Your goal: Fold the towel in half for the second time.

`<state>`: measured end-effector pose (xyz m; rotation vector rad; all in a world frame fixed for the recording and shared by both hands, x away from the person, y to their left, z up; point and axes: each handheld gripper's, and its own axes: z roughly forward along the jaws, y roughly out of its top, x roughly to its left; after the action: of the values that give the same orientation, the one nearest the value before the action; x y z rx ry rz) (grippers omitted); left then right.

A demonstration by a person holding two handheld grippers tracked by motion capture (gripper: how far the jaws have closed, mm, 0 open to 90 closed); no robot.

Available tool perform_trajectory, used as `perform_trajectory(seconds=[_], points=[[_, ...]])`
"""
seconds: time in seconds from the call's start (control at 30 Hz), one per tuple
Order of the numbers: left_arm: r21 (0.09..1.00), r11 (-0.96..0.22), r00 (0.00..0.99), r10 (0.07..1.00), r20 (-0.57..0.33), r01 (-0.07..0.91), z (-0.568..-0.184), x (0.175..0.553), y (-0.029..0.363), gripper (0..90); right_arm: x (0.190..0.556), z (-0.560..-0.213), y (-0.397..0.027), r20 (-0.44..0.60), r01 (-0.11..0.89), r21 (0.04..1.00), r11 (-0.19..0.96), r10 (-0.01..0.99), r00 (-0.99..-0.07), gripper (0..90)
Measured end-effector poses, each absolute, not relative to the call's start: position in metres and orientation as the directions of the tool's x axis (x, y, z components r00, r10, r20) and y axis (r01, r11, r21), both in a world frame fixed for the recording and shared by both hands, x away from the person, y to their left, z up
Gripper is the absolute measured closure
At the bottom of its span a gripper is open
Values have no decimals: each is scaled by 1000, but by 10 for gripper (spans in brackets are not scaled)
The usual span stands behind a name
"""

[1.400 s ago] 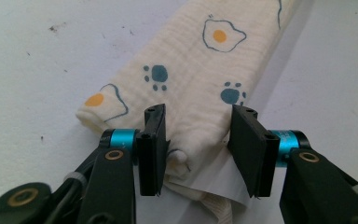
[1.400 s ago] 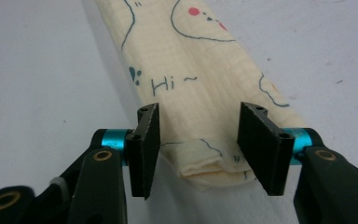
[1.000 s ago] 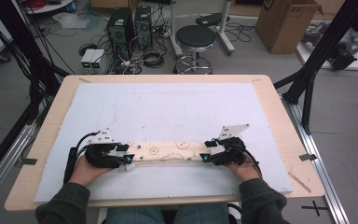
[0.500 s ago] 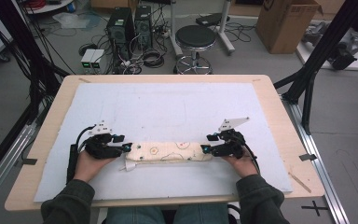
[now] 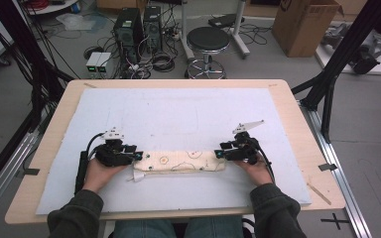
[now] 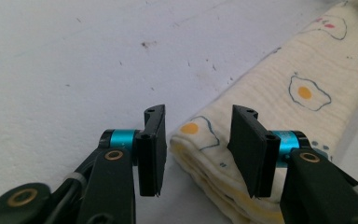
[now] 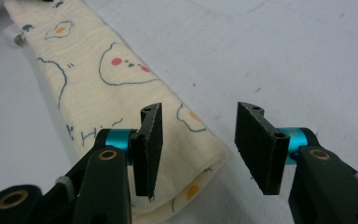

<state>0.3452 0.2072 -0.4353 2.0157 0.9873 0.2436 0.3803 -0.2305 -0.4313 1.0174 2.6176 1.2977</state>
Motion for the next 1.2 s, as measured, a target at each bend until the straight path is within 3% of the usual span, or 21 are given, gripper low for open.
perform_trajectory(seconds=[0.27, 0.6, 1.2], points=[[731, -363, 677, 713, -182, 578, -439, 346, 205, 579, 383, -439, -228, 275, 584, 668, 460, 577, -769, 565], [739, -382, 705, 688, -174, 555, -439, 343, 204, 762, 380, -439, -227, 259, 564, 670, 483, 560, -787, 750], [780, -318, 667, 726, -164, 538, -423, 348, 205, 800, 384, -419, -220, 202, 516, 695, 502, 552, -809, 784]])
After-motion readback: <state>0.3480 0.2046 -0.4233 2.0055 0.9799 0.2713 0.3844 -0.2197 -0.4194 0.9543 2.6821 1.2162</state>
